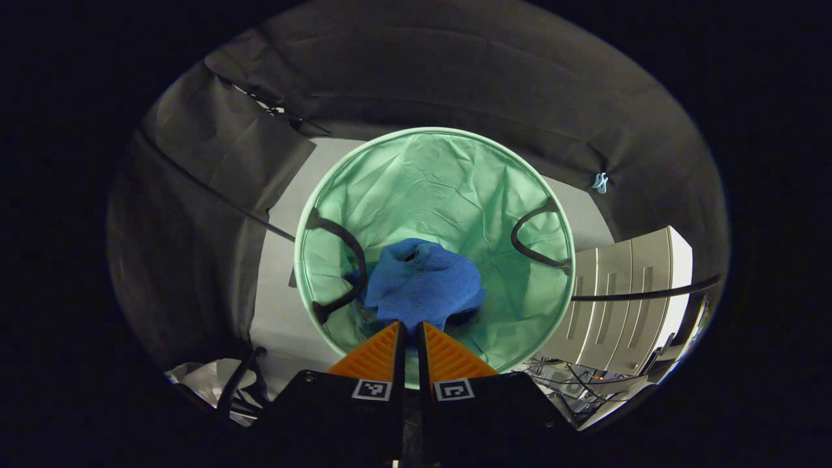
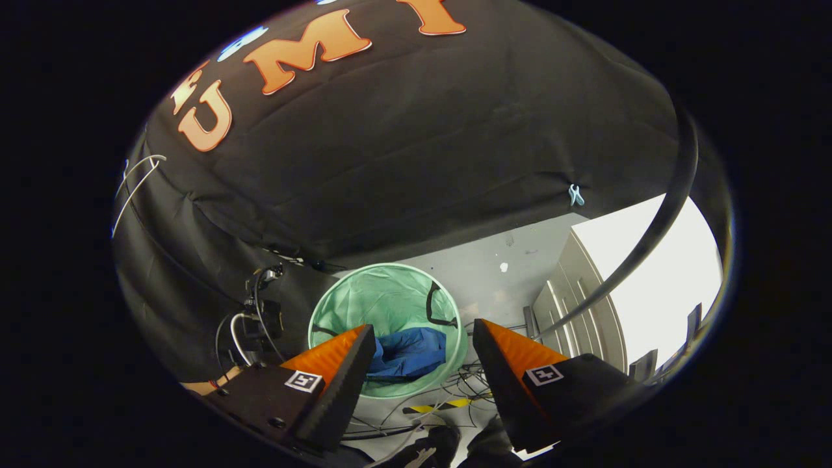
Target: Grasp the clothes on the hanger with both hands and then place them into the laundry hamper below.
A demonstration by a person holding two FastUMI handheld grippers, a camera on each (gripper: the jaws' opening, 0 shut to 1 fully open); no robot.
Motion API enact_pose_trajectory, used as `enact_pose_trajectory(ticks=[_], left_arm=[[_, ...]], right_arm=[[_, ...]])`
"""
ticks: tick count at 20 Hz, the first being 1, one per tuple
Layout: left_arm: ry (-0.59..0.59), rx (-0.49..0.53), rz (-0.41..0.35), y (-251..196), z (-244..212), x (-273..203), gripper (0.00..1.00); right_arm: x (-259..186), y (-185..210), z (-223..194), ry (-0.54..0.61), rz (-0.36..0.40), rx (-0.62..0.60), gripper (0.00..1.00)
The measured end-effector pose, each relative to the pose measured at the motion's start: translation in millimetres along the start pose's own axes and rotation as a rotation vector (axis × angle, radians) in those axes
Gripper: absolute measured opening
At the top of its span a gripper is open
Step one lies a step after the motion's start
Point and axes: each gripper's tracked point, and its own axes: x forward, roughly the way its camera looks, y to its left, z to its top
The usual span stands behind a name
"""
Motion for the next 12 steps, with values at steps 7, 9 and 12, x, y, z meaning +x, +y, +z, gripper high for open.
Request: enact_pose_trajectory(ticks=[7, 9, 12], left_arm=[[-0.068, -0.012, 0.014, 8, 8, -37, 0.65], [-0.084, -0.036, 0.008, 8, 6, -49, 0.74], [-0.118, -0.050, 0.002, 8, 3, -66, 0.78]], right_arm=[[3, 9, -12, 0.011, 0.006, -0.018, 0.99], [3, 10, -15, 0.012, 0.003, -0.025, 0.98], [-2, 10, -16, 0.009, -0.005, -0.027, 0.99]])
